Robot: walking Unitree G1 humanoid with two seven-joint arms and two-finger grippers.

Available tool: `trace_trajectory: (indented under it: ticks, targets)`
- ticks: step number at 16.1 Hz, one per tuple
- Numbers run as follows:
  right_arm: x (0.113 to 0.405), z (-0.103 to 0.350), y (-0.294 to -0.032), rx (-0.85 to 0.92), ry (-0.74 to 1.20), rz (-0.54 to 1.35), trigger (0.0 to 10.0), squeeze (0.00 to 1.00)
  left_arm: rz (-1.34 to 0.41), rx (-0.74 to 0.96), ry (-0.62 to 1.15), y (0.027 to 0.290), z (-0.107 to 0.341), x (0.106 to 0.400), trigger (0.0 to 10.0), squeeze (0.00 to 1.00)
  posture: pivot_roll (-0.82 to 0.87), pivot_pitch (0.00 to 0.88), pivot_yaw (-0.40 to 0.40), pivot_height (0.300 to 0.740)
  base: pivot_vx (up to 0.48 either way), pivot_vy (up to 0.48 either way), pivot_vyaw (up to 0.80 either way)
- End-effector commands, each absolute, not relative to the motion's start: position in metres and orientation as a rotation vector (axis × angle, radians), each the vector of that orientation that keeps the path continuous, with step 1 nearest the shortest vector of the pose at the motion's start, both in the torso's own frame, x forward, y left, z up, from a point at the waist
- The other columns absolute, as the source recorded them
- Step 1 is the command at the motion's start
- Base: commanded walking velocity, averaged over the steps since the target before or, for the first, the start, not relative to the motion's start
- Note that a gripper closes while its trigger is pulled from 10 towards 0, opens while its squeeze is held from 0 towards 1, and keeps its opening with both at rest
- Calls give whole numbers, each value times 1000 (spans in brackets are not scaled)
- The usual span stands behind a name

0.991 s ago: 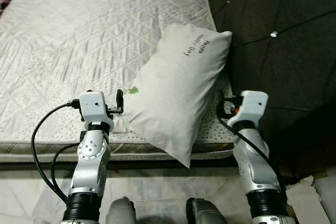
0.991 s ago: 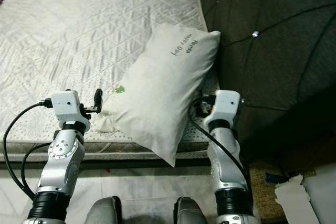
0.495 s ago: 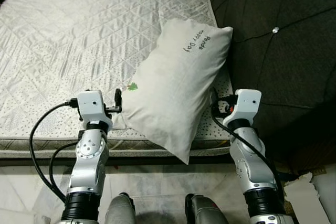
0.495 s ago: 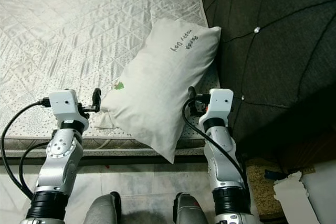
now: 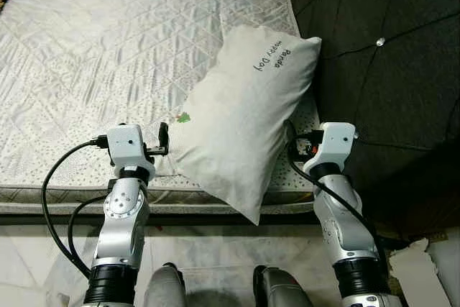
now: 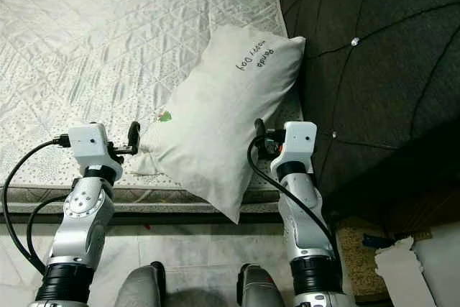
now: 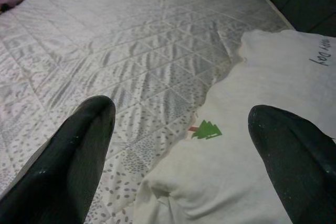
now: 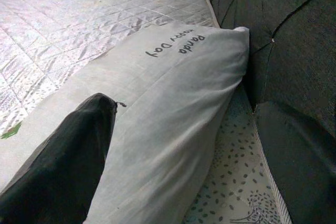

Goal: Clean up the room

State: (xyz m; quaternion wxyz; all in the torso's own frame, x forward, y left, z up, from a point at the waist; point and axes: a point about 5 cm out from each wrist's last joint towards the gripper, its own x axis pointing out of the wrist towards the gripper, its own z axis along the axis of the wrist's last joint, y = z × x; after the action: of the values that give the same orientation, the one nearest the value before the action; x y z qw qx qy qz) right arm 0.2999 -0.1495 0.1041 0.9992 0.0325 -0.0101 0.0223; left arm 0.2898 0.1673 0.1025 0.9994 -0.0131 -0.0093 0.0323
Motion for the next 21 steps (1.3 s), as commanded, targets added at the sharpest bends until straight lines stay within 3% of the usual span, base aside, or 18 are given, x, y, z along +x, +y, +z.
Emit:
trace_trajectory:
  ticks: [1, 5, 11, 21]
  targets:
    - [298, 105, -149, 66, -29, 56, 10000, 0, 56, -29, -17, 167, 102, 287, 10000, 0, 17, 223, 11, 740, 0, 0, 0]
    - [297, 104, -148, 72, -25, 75, 10000, 0, 68, -27, -15, 166, 102, 287, 10000, 0, 17, 222, 11, 740, 0, 0, 0]
    - [297, 103, -146, 73, -17, 90, 10000, 0, 100, -9, -19, 168, 102, 287, 10000, 0, 16, 228, 6, 684, 0, 0, 0]
    - [294, 107, -137, 44, -4, 207, 10000, 0, 183, -30, -27, 174, 107, 271, 10000, 0, 30, 280, -29, 684, 0, 0, 0]
